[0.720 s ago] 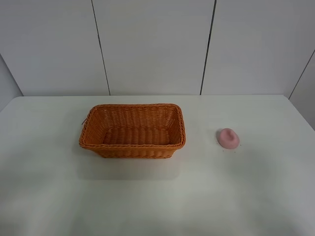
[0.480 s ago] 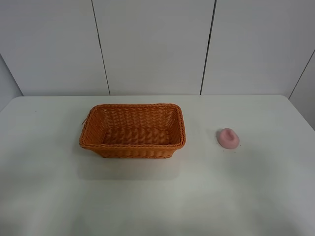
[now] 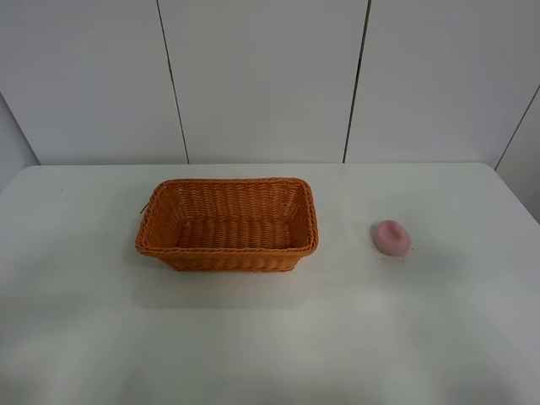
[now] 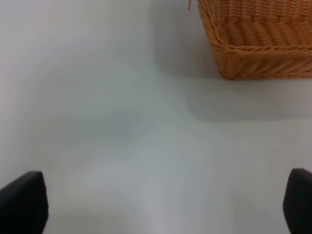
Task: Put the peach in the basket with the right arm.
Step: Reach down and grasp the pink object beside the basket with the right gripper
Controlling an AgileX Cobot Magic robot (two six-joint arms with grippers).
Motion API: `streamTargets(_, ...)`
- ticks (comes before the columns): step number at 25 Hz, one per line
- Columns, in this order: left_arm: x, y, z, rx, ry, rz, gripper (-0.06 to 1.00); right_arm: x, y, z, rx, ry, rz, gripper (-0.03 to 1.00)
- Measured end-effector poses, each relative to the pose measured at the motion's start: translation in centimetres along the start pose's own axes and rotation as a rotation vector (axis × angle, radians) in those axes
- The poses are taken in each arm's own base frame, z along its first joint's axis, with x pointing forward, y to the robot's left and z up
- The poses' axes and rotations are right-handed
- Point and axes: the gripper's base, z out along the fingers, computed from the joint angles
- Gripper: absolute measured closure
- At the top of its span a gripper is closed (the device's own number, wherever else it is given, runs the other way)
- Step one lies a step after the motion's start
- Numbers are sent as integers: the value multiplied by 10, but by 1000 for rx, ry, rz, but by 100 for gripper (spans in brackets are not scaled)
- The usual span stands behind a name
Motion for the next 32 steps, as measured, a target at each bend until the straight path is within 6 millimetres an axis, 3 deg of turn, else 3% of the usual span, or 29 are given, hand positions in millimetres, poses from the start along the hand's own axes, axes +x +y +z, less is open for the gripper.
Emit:
streamTargets(1, 0, 0, 0, 0, 0, 0, -5, 0, 0, 0, 0, 0, 0, 27)
streamTargets(2, 0, 0, 0, 0, 0, 0, -5, -24, -2, 19, -1, 103, 8, 27)
streamTargets(6, 0, 0, 0, 0, 0, 0, -5, -69, -6, 73, 0, 292, 24, 27)
streamTargets(11, 0, 0, 0, 0, 0, 0, -5, -115, -13, 155, 3, 437, 37, 27)
streamTargets(12, 0, 0, 0, 0, 0, 0, -5, -115, -13, 155, 3, 437, 37, 27)
streamTargets(13, 0, 0, 0, 0, 0, 0, -5, -126, -14, 170, 3, 449, 38, 27)
streamTargets(14, 0, 0, 0, 0, 0, 0, -5, -137, -16, 201, 2, 490, 41, 27)
streamTargets(19, 0, 0, 0, 0, 0, 0, -5, -158, -22, 268, 4, 547, 41, 27)
streamTargets(24, 0, 0, 0, 0, 0, 0, -5, -164, -10, 302, -10, 583, 2, 27)
streamTargets(28, 0, 0, 0, 0, 0, 0, -5, -161, 12, 314, -32, 588, -51, 27)
streamTargets(32, 0, 0, 0, 0, 0, 0, -5, -156, 14, 326, -33, 584, -48, 27)
